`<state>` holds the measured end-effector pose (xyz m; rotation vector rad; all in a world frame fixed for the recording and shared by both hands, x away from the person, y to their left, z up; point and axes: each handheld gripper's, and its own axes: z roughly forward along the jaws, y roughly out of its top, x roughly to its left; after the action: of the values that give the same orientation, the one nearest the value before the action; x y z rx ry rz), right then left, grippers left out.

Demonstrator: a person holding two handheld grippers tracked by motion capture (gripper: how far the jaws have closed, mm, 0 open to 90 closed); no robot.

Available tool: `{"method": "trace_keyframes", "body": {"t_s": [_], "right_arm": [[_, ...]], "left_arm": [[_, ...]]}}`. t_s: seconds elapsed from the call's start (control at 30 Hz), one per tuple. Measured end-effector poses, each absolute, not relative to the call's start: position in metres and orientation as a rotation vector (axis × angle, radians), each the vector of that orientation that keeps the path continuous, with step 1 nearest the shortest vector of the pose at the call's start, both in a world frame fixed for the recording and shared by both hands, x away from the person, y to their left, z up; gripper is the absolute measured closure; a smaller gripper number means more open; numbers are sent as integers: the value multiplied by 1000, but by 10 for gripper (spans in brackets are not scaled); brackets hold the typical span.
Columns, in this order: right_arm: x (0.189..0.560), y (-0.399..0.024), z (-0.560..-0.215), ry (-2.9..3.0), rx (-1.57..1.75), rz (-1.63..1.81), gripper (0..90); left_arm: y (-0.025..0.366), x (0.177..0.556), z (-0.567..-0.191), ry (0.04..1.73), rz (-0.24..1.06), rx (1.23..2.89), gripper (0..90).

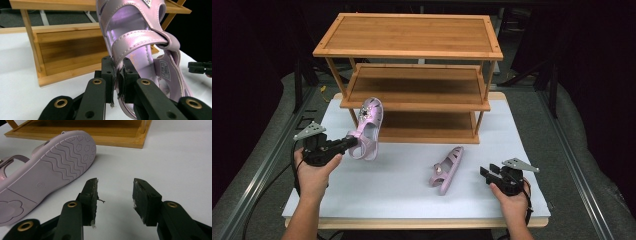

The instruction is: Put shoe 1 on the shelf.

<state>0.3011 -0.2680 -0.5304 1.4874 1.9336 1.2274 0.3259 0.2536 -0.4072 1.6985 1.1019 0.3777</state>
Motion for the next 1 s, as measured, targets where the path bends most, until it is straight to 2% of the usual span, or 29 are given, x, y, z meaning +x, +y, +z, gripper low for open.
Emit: {"method": "trace_keyframes", "body": {"t_s": [0.27, 0.67, 1.0], "right_arm": [[301, -269, -530, 1931, 1490, 1234, 547], [300, -270, -529, 1924, 1493, 1241, 546], [299, -274, -528, 1917, 1495, 1257, 546]], "left_arm": [[247, 342, -384, 1116, 405, 1668, 832], [222, 393, -343, 1183, 457, 1617, 832], [201, 431, -336, 1257, 503, 1600, 831]]}}
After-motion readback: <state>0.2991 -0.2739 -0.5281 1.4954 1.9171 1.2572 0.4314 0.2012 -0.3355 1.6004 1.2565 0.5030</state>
